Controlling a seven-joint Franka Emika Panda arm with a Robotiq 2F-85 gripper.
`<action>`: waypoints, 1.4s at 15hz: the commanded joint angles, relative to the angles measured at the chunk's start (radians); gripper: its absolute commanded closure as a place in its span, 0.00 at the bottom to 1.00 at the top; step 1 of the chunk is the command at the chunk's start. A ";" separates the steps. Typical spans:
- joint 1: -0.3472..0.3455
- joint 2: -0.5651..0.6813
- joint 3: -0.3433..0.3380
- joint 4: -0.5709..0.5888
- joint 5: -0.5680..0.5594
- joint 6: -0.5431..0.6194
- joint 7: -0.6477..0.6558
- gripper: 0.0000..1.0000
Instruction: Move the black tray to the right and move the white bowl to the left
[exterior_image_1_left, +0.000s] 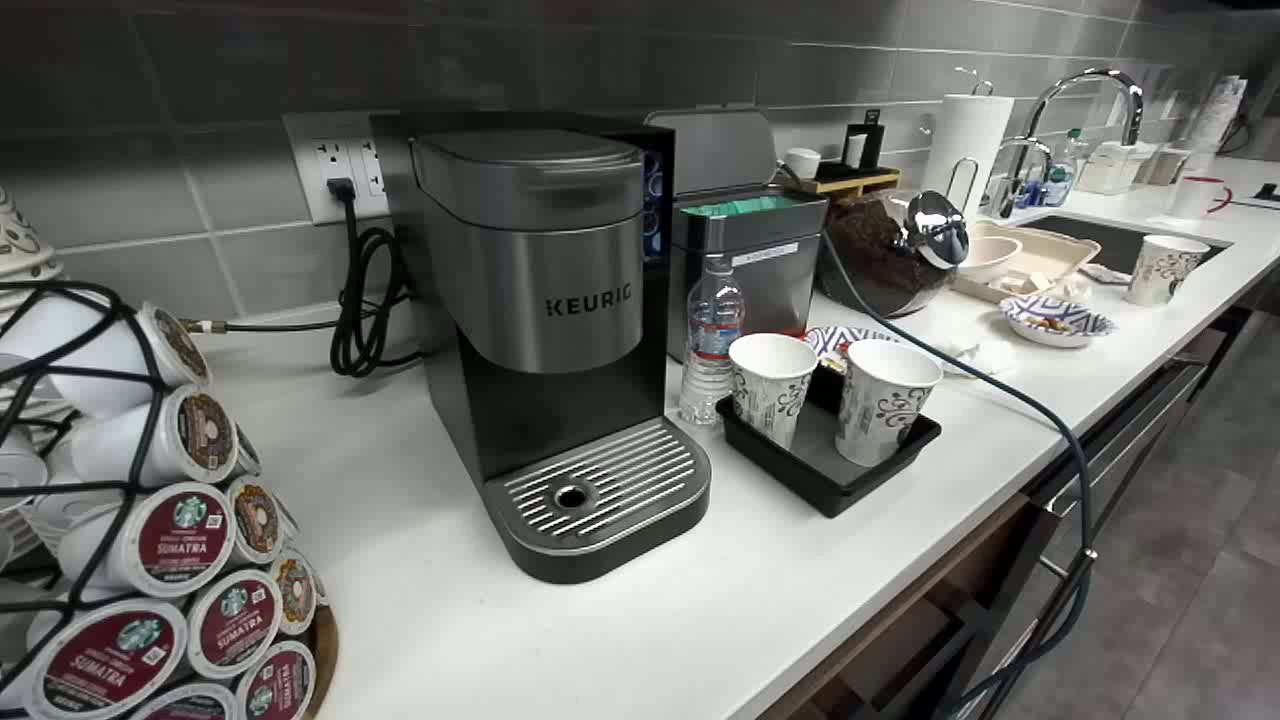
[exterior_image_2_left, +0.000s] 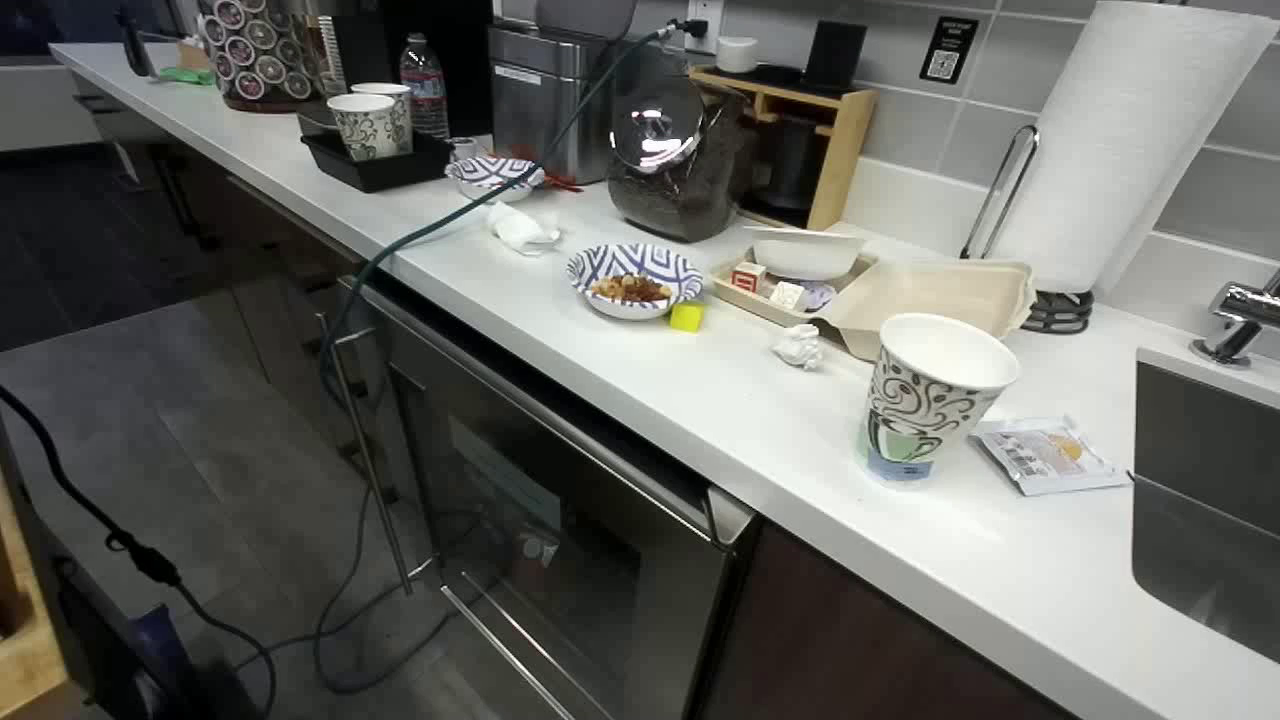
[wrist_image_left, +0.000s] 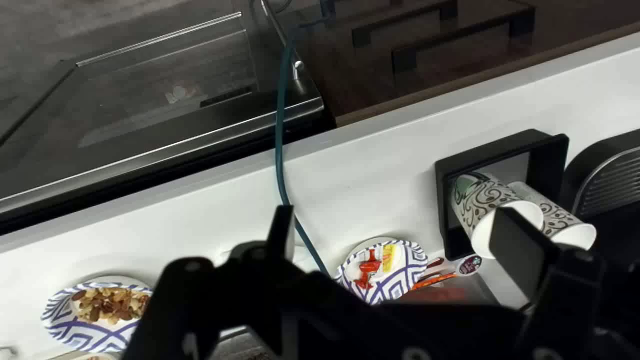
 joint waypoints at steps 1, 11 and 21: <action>-0.009 0.001 0.007 0.002 0.008 -0.002 -0.007 0.00; 0.080 0.098 0.088 0.034 0.034 0.026 -0.013 0.00; 0.144 0.335 0.182 0.213 0.044 0.033 0.034 0.00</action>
